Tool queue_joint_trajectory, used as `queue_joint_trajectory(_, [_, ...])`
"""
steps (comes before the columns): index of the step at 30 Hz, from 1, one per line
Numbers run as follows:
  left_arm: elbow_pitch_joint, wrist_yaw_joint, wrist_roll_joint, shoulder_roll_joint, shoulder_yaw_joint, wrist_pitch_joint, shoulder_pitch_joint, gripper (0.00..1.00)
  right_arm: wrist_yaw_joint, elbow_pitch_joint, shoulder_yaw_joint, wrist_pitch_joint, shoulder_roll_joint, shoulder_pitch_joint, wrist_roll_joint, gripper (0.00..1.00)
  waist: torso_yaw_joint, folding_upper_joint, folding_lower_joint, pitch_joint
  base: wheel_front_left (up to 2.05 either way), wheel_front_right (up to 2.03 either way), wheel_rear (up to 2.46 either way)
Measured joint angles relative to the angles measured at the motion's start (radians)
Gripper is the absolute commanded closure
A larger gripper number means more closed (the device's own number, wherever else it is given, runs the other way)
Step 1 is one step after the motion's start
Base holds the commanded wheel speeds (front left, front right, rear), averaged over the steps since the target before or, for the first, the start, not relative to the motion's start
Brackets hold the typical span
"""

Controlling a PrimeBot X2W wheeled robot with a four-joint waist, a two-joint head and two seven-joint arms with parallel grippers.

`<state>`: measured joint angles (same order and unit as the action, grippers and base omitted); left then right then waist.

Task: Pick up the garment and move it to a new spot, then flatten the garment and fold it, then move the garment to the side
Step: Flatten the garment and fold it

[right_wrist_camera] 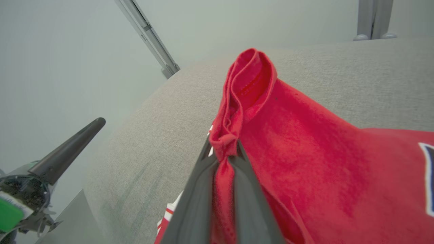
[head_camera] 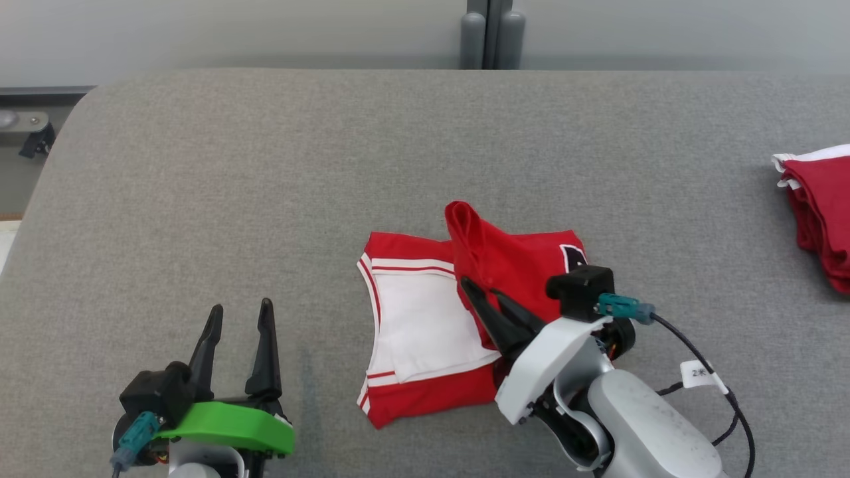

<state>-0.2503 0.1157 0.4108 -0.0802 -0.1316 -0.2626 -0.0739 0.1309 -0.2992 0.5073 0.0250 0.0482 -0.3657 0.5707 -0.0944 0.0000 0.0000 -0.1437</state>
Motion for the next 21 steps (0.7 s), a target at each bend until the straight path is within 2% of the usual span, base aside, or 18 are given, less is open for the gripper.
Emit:
queue_joint_trajectory(6, [-0.009,0.006,0.000,0.008,-0.004,-0.001,-0.012,0.00,0.000,-0.093,0.128,0.031,0.000,-0.076,0.077,1.00,-0.032,0.0000,0.0000,-0.013,0.00,0.00,0.00])
queue_joint_trajectory(14, [-0.023,0.008,0.000,0.021,-0.016,-0.001,-0.021,0.00,0.000,-0.224,0.234,0.077,0.001,-0.163,0.163,1.00,-0.069,0.0000,0.0000,-0.021,0.00,0.00,0.00])
queue_joint_trajectory(15, [-0.025,0.009,0.000,0.021,-0.016,-0.001,-0.021,0.00,0.000,-0.233,0.245,0.082,0.001,-0.170,0.176,0.87,-0.072,0.0000,0.0000,-0.021,0.00,0.00,0.00])
queue_joint_trajectory(16, [-0.027,0.009,0.000,0.022,-0.017,-0.001,-0.022,0.00,0.000,-0.247,0.257,0.085,0.001,-0.178,0.194,0.58,-0.075,0.0000,0.0000,-0.020,0.00,0.00,0.00])
queue_joint_trajectory(17, [-0.032,0.009,0.002,0.023,-0.018,-0.001,-0.022,0.00,0.000,-0.254,0.268,0.092,0.001,-0.182,0.217,0.00,-0.077,0.0000,0.0000,-0.019,0.00,0.00,0.00])
queue_joint_trajectory(21, [-0.039,0.011,0.007,0.025,-0.030,-0.001,-0.023,0.00,0.000,-0.281,0.308,0.123,0.000,-0.211,0.273,0.00,-0.080,0.0000,0.0000,-0.014,0.00,0.00,0.00])
